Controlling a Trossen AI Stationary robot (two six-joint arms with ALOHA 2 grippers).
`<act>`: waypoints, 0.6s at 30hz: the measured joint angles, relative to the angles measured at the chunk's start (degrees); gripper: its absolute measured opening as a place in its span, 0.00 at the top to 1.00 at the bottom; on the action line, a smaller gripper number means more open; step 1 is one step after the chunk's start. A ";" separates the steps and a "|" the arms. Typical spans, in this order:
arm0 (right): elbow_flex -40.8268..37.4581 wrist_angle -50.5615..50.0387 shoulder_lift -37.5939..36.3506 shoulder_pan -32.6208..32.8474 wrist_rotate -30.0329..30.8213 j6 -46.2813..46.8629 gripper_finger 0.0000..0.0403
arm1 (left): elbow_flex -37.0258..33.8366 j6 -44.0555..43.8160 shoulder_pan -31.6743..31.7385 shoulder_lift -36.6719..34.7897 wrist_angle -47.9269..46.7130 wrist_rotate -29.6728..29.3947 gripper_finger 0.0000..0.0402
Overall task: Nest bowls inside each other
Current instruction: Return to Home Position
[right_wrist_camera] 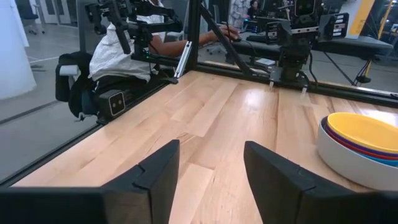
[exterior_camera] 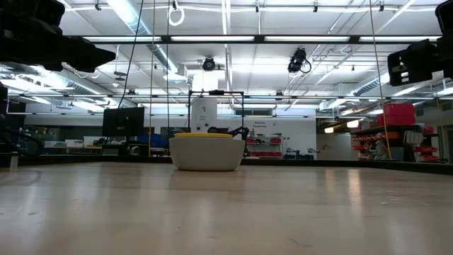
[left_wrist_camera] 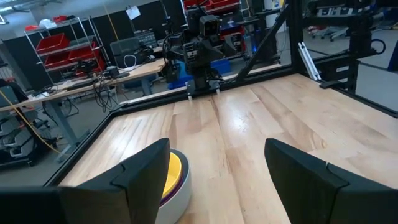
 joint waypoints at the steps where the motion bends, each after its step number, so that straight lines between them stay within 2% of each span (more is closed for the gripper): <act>1: 0.00 -0.02 0.00 0.00 -0.01 -0.01 0.53 | 0.00 0.01 -0.01 0.00 0.00 0.01 0.32; 18: 0.00 -0.02 0.00 0.01 -0.01 -0.01 0.52 | 0.00 0.00 0.00 -0.02 0.00 0.01 0.32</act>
